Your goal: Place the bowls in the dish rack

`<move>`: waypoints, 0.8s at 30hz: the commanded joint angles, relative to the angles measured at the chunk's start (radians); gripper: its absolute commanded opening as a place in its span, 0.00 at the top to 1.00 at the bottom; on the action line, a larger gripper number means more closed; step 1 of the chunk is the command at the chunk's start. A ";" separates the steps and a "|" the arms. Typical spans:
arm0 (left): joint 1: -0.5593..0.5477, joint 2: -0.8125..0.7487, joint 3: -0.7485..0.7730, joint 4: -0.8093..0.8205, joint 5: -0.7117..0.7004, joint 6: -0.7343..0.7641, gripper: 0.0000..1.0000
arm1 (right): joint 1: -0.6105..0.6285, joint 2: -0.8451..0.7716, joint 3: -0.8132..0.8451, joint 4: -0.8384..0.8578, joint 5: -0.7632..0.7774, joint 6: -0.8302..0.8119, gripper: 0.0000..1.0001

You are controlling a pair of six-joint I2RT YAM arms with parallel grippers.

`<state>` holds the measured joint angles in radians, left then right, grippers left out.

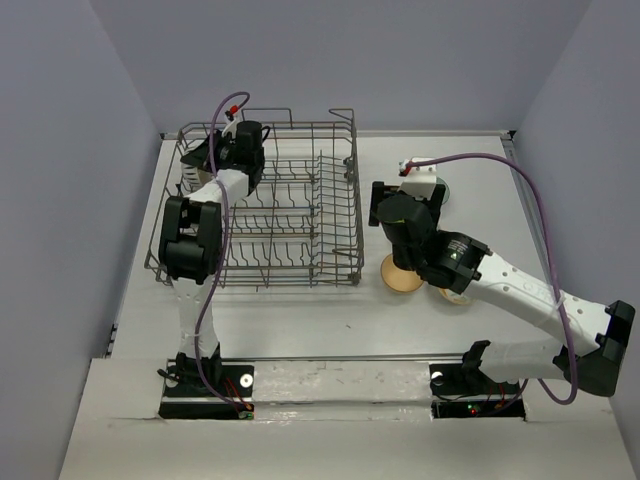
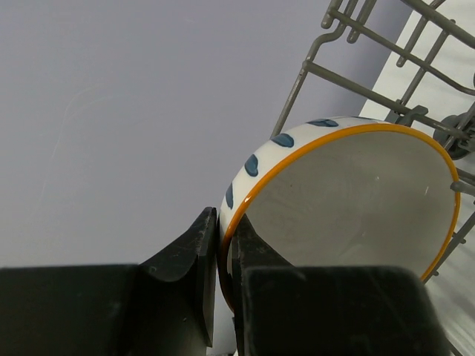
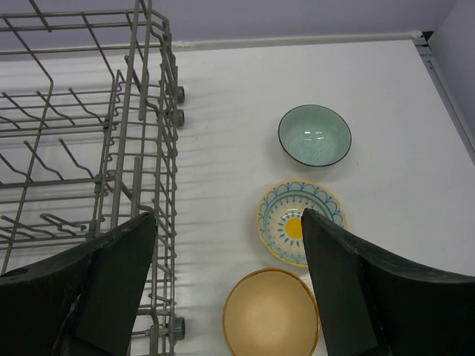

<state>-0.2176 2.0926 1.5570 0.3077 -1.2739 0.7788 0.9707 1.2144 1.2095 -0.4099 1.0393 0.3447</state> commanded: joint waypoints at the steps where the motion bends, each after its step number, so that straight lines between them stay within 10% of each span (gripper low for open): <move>1: -0.009 -0.008 -0.006 0.056 -0.048 0.005 1.00 | 0.011 -0.033 -0.004 0.057 0.028 0.023 0.15; 11: -0.025 0.030 -0.006 0.059 -0.061 0.019 1.00 | 0.011 -0.039 -0.005 0.060 0.030 0.019 0.16; 24: -0.043 0.076 0.002 0.060 -0.073 0.023 0.59 | 0.011 -0.050 -0.008 0.060 0.034 0.019 0.15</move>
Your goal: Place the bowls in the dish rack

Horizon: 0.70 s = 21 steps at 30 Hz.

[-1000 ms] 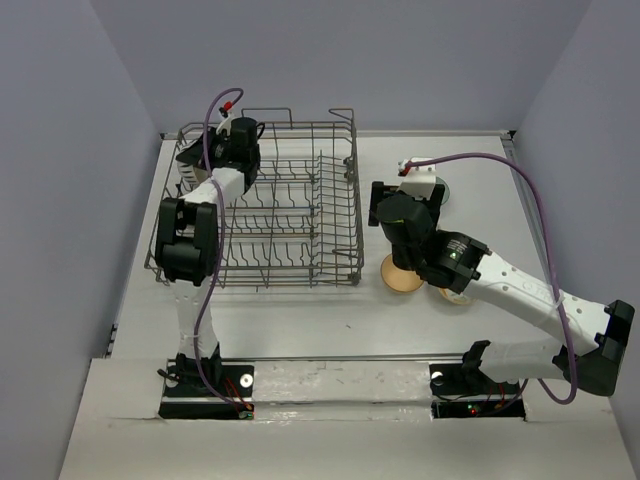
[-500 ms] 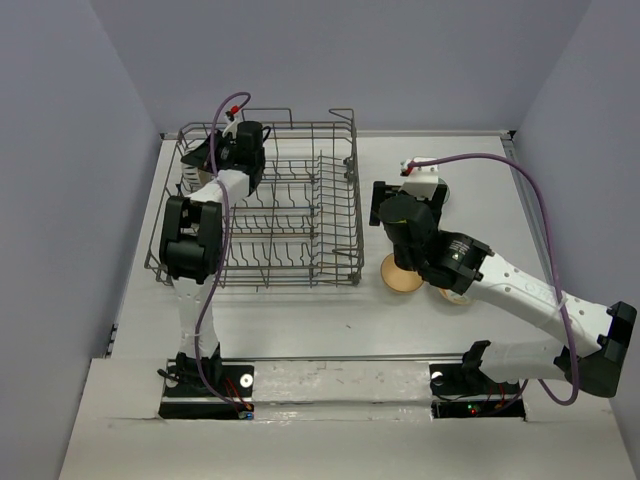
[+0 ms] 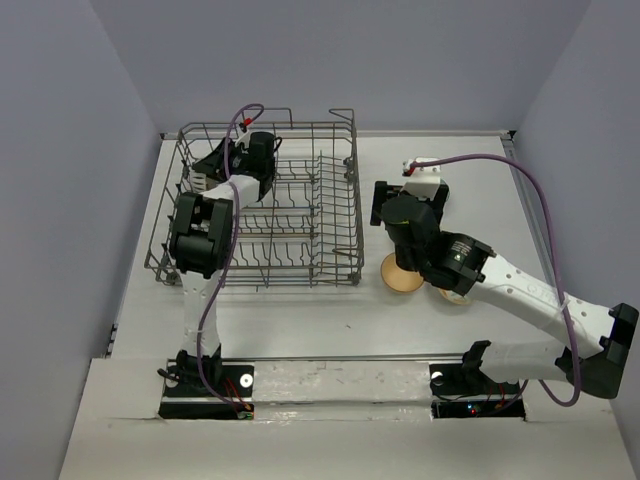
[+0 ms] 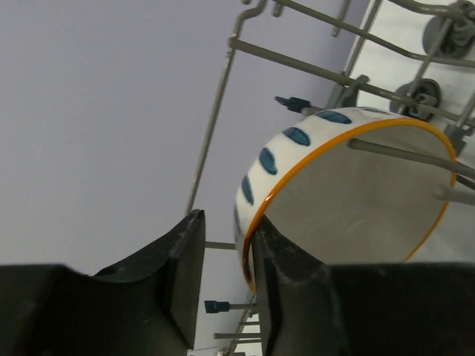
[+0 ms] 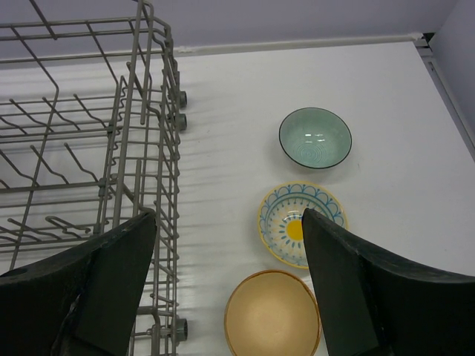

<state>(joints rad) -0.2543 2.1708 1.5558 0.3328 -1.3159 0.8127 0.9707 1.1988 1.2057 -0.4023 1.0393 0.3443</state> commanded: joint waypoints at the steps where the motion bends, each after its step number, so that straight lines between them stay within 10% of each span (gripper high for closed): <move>1: -0.007 0.001 0.003 0.034 -0.032 -0.010 0.51 | 0.011 -0.036 -0.006 0.054 0.034 0.019 0.15; 8: -0.011 0.009 0.007 0.035 -0.040 -0.009 0.29 | 0.011 -0.041 -0.012 0.053 0.036 0.018 0.15; 21: -0.031 -0.094 0.065 -0.114 -0.006 -0.110 0.20 | 0.011 -0.028 0.002 0.054 0.031 0.018 0.15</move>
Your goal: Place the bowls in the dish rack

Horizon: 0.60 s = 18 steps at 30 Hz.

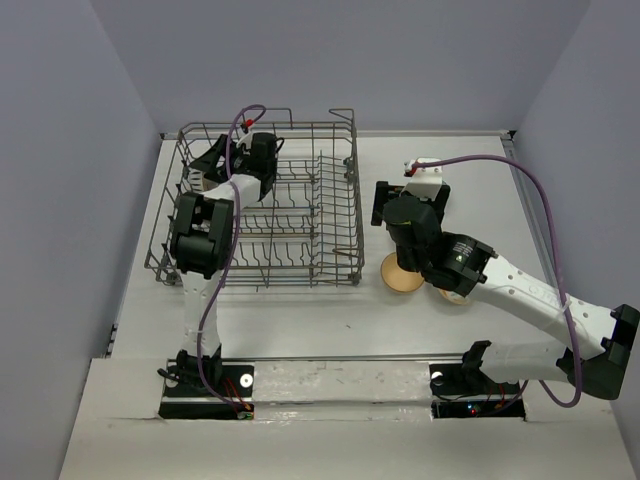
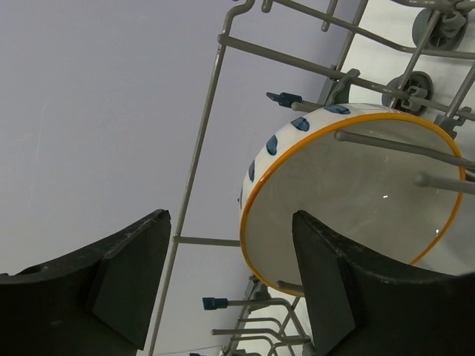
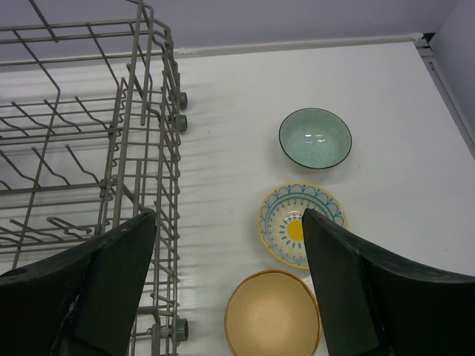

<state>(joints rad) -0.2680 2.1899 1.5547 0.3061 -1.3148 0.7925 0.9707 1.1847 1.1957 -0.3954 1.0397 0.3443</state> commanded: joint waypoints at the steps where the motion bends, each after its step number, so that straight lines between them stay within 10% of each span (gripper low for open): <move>1: -0.019 -0.119 0.079 -0.122 0.000 -0.123 0.20 | 0.011 -0.013 0.016 0.047 0.031 0.016 0.15; 18: -0.123 -0.307 0.320 -0.823 0.360 -0.786 0.22 | -0.003 0.012 0.058 0.046 0.094 0.004 0.14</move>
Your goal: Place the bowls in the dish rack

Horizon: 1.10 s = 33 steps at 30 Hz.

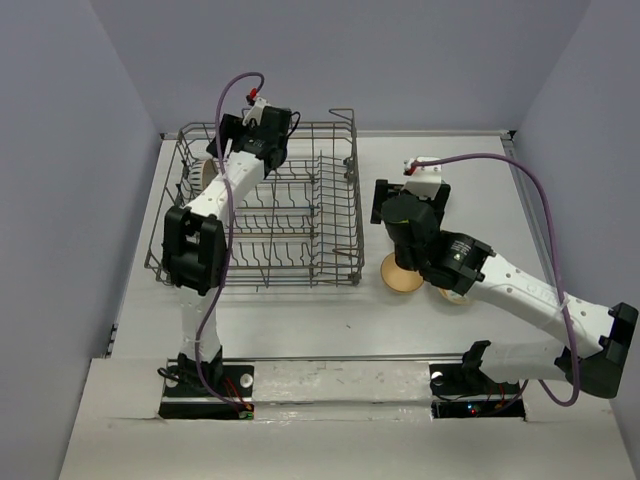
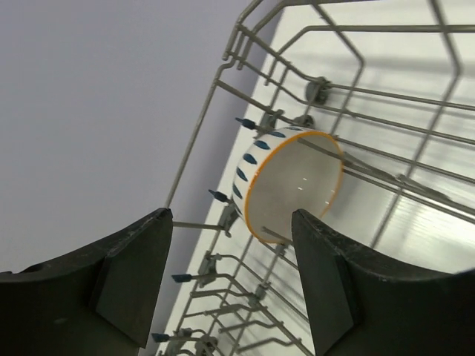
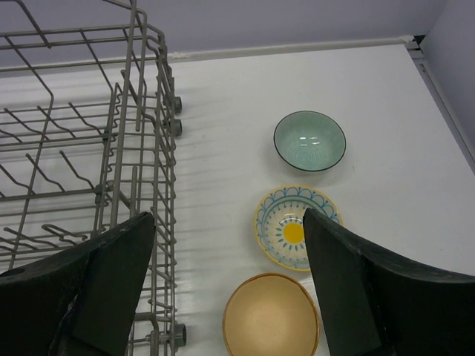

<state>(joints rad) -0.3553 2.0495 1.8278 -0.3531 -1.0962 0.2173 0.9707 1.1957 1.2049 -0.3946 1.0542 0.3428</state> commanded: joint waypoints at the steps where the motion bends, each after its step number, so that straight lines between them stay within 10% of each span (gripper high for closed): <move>1: -0.043 -0.204 0.025 -0.149 0.172 -0.220 0.22 | -0.012 0.001 0.047 0.040 0.078 0.007 0.14; 21: -0.191 -0.880 -0.507 0.097 0.604 -0.305 0.22 | -0.667 -0.010 -0.241 -0.164 -0.371 0.280 0.17; 33: -0.191 -0.936 -0.624 0.167 0.665 -0.308 0.21 | -0.676 -0.028 -0.350 -0.167 -0.391 0.331 0.20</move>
<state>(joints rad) -0.5430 1.1488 1.2228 -0.2642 -0.4515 -0.0811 0.2943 1.1721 0.8810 -0.5903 0.6792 0.6525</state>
